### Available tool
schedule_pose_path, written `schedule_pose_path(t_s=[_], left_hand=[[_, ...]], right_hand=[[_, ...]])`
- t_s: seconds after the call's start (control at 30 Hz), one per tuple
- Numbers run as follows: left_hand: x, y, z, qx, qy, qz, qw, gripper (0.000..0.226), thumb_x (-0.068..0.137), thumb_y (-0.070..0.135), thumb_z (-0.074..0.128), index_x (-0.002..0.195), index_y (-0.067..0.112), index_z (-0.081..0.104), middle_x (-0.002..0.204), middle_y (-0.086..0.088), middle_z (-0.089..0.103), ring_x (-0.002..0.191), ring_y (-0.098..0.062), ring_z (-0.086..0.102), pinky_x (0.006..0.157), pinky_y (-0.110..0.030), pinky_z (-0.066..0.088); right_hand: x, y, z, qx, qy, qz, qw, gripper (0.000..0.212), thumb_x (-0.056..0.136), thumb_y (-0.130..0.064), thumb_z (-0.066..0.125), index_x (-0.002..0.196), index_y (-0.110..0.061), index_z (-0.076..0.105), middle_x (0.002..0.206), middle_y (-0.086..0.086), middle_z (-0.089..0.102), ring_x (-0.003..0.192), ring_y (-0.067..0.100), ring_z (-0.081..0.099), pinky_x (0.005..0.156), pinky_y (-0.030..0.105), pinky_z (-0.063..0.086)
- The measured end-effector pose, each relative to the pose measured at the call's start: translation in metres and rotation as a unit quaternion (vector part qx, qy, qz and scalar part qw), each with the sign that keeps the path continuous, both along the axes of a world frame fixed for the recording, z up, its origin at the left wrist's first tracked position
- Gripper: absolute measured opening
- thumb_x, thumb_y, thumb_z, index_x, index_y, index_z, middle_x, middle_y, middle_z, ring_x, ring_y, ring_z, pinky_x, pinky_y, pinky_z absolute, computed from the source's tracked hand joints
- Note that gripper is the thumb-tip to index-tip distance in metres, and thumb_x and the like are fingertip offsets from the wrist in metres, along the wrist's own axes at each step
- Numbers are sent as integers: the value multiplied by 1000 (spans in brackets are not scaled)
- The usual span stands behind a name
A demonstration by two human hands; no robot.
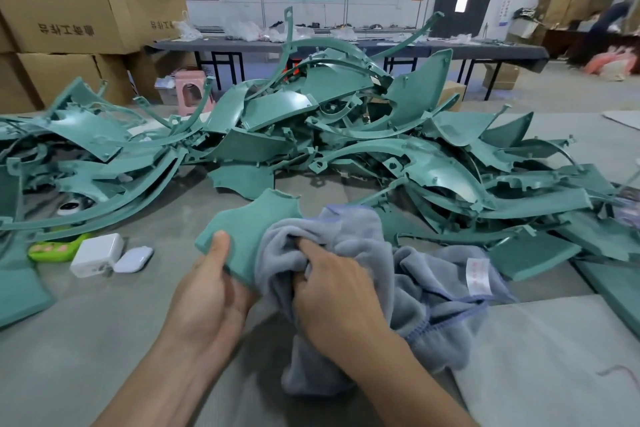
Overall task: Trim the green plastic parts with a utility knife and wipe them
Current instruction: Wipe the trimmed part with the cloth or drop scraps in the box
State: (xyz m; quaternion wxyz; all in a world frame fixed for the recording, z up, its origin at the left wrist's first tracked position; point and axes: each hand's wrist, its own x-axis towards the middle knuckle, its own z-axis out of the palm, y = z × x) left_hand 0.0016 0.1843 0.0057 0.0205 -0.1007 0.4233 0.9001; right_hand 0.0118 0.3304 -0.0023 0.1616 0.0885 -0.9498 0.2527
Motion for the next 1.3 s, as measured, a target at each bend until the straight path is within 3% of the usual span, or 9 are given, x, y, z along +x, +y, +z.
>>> schedule_pose_path(t_s=[0.2,0.4,0.5,0.6,0.7,0.8,0.93,1.1,1.3], left_hand=[[-10,-35,7,30,-37,115,992,28,106,28,51,125,14,67,115,-2,77,100,-14,75,66,-33,64],[-11,-7,-9,-164,-88,53,981,32,97,28,67,130,24,65,114,-7,75,86,-27,76,65,-43,63],[-10,7,-17,-413,-28,97,905,42,93,30,73,133,31,60,137,-1,62,117,-23,62,104,-43,50],[-10,12,-24,-546,70,93,830,28,83,53,70,108,42,72,122,15,69,113,-15,65,101,-44,51],[-7,20,-24,-328,172,-98,924,45,90,60,57,127,37,69,121,5,74,115,-19,70,100,-45,55],[-8,35,-21,-174,215,-186,943,74,90,52,71,145,8,52,138,-25,61,131,-34,57,108,-39,46],[-11,27,-16,-217,155,-114,957,41,92,48,61,97,10,75,72,-8,76,88,-22,74,58,-17,54],[-11,6,-13,16,8,-47,999,65,91,59,48,62,10,81,66,-8,75,54,-16,73,52,-23,54],[-14,8,-12,-27,19,-129,991,71,102,55,35,103,-1,78,101,-17,78,94,-20,77,68,-26,61]], right_hand=[[-18,34,6,-169,-17,-128,977,15,96,-18,50,98,-28,60,71,-12,60,63,6,57,59,19,41],[-6,48,25,-520,-110,33,846,40,99,3,46,82,-18,75,75,12,72,66,21,65,60,30,54],[-5,50,28,-569,-167,32,805,33,104,-2,47,84,-5,73,74,16,68,63,24,62,63,35,53],[-1,41,26,-573,-183,46,798,30,103,-4,47,83,-4,68,69,14,65,54,19,60,52,30,52],[-1,32,22,-546,-136,49,825,21,101,-4,51,95,-4,71,87,23,73,77,31,70,71,45,61],[-1,24,21,-477,-87,55,873,24,99,-3,53,98,-18,71,91,16,73,83,28,71,75,43,60],[5,5,11,-344,-105,100,928,27,92,-24,56,117,-34,60,79,-6,70,72,13,68,67,37,55],[16,-18,3,-154,-52,188,969,55,91,-24,53,143,-41,50,124,-13,66,111,6,60,87,6,38],[-7,-5,12,-155,-40,127,979,34,90,-23,46,117,-43,48,120,-4,60,108,22,59,92,48,50]])
